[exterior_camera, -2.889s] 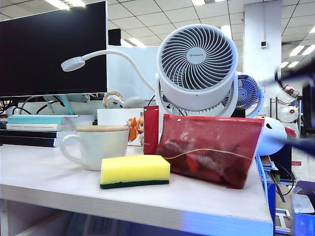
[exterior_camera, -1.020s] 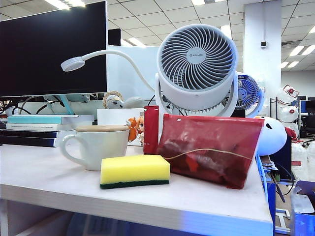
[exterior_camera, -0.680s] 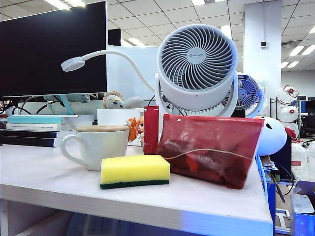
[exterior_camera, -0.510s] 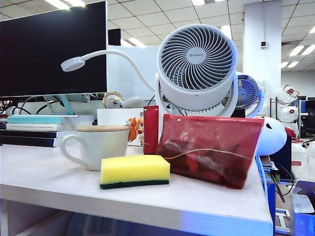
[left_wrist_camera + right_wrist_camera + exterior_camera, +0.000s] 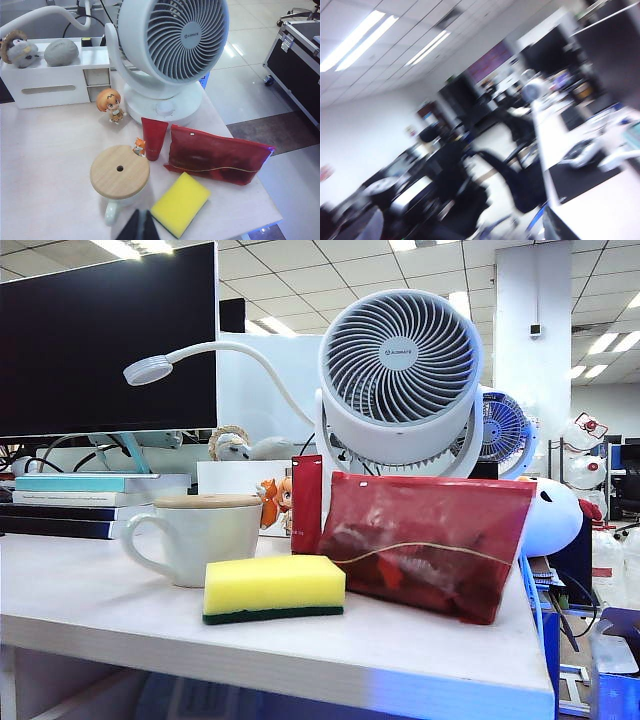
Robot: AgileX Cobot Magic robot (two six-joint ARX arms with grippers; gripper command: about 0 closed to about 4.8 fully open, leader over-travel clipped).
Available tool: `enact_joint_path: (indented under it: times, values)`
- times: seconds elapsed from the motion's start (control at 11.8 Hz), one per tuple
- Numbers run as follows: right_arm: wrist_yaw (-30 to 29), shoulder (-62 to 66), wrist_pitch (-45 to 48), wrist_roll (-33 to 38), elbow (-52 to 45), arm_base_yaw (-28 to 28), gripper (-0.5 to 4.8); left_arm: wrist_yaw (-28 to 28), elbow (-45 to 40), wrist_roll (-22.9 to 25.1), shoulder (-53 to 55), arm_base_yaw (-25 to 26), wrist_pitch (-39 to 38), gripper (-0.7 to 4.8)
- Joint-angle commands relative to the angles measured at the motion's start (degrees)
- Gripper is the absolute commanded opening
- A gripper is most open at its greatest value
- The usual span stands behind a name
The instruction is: Open the drawer, place the cleaning sponge inside, then close the drawer.
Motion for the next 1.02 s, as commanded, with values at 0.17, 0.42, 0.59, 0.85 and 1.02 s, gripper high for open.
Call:
enact_joint_path:
  times: [0.17,0.42,0.59,0.85,1.02]
  values:
    - [8.8,-0.7,-14.2,-14.0,0.3,0.0,4.79,0.3,0.2,0.3,-0.1,0.0,0.5,-0.03]
    - [14.2,-1.9,-30.2,-27.6,0.5,0.1,4.79,0.3,0.2,0.3,-0.1,0.0,0.5,-0.03]
    - [29.2,-6.1,-55.2,-53.2,0.5,3.2,4.79,0.3,0.2,0.3,-0.1,0.0,0.5,-0.03]
    - [39.1,-8.1,-67.1,-65.7,0.5,7.2,4.79,0.3,0.2,0.3,-0.1,0.0,0.5,-0.03]
    - [39.5,-8.1,-70.5,-67.9,0.5,7.2,4.79,0.3,0.2,0.3,-0.1,0.0,0.5,-0.03]
